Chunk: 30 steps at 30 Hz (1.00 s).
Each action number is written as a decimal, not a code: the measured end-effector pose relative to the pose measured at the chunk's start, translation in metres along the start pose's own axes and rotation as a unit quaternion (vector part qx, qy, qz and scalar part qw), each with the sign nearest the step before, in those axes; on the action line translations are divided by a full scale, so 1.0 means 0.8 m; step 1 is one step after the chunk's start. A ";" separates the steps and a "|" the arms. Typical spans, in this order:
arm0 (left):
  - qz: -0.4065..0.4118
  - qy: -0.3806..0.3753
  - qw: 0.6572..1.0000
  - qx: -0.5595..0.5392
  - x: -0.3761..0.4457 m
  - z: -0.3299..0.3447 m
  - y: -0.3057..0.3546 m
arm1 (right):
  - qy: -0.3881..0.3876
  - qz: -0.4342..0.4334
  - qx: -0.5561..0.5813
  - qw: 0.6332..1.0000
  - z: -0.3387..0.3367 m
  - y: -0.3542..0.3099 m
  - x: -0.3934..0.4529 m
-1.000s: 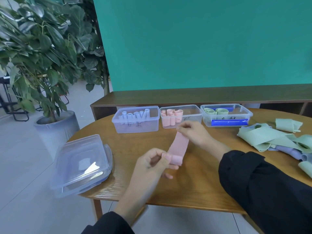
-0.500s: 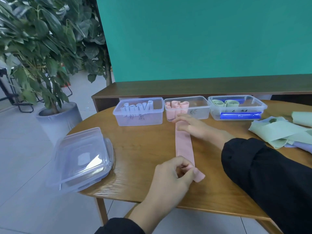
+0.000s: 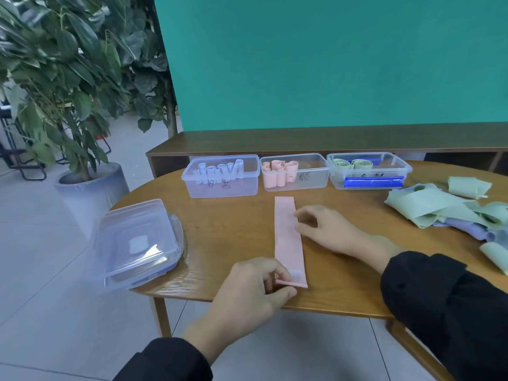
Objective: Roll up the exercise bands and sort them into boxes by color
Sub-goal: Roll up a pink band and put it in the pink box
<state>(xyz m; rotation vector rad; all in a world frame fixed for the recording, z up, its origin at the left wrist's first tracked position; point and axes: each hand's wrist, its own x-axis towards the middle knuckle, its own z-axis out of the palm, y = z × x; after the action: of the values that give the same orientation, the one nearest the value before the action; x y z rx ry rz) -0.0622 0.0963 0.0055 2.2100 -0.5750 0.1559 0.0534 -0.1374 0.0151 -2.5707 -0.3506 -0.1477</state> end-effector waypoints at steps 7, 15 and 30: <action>0.105 0.050 0.993 0.035 -0.022 0.014 -0.021 | -0.007 -0.059 -0.019 0.998 0.024 -0.007 -0.062; 0.058 0.074 0.996 0.012 -0.019 0.008 -0.018 | 0.093 0.019 0.054 0.994 0.024 -0.027 -0.097; 0.099 0.119 0.988 -0.005 -0.019 0.011 -0.019 | -0.038 -0.050 0.245 0.968 0.008 -0.040 -0.147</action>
<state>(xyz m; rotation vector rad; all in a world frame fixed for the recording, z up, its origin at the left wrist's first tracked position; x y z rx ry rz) -0.0695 0.1038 -0.0155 2.0837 -0.6572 0.5135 -0.0684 -0.1331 0.0049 -2.0744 -0.4801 0.0028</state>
